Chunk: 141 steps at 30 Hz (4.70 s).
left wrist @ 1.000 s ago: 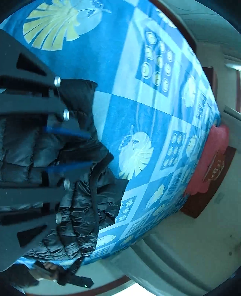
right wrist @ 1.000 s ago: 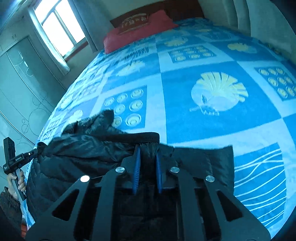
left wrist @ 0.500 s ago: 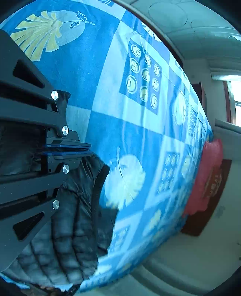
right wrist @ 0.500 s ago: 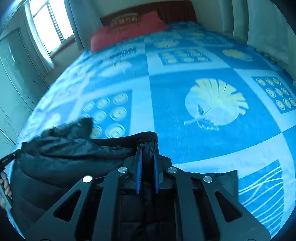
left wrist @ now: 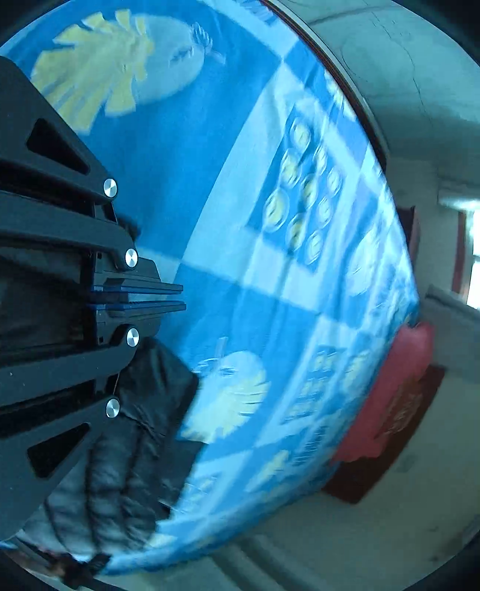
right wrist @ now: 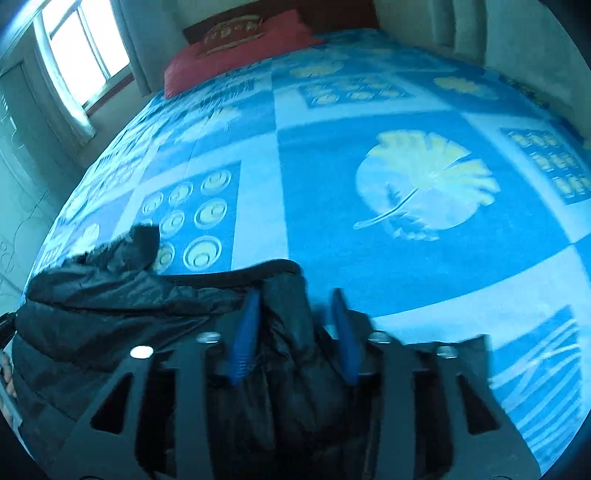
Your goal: Fold large clothes
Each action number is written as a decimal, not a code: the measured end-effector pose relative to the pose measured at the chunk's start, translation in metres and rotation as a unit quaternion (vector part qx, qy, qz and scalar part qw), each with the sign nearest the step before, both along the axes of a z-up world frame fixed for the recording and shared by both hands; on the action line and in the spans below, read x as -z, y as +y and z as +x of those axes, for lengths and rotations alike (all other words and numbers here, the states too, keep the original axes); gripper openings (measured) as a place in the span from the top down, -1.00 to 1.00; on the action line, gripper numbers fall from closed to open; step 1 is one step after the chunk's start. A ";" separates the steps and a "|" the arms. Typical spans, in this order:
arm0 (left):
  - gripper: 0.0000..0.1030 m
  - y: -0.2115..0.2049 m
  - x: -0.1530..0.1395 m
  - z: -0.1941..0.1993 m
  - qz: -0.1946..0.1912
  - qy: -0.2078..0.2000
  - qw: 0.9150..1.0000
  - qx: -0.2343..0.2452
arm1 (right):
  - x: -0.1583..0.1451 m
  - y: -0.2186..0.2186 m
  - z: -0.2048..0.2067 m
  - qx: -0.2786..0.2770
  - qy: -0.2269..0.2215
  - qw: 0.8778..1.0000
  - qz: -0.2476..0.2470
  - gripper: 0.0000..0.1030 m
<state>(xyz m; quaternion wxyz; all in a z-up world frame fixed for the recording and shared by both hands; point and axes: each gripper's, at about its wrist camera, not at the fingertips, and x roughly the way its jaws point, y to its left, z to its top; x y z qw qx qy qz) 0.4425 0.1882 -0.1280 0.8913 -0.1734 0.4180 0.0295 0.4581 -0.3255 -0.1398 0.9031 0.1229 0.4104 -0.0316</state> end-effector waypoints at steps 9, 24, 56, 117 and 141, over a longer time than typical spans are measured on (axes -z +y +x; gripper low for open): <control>-0.04 -0.110 -0.055 -0.027 0.013 -0.058 0.991 0.118 | -0.048 0.114 -0.014 -0.109 -0.051 0.993 0.015 0.00; -0.04 -0.196 0.038 0.003 0.073 0.016 0.986 0.152 | 0.028 0.174 0.014 -0.128 0.004 0.990 -0.057 0.04; -0.13 -0.093 0.020 -0.075 0.083 0.001 0.990 0.117 | 0.030 0.061 -0.075 -0.063 -0.001 0.995 -0.078 -0.18; 0.51 -0.023 -0.003 -0.323 -0.091 -0.003 0.995 -0.046 | 0.021 -0.003 -0.343 0.040 -0.027 0.989 0.136 0.66; 0.40 -0.010 0.010 -0.366 -0.108 0.013 0.994 -0.024 | 0.033 -0.008 -0.396 0.042 0.004 0.988 0.146 0.45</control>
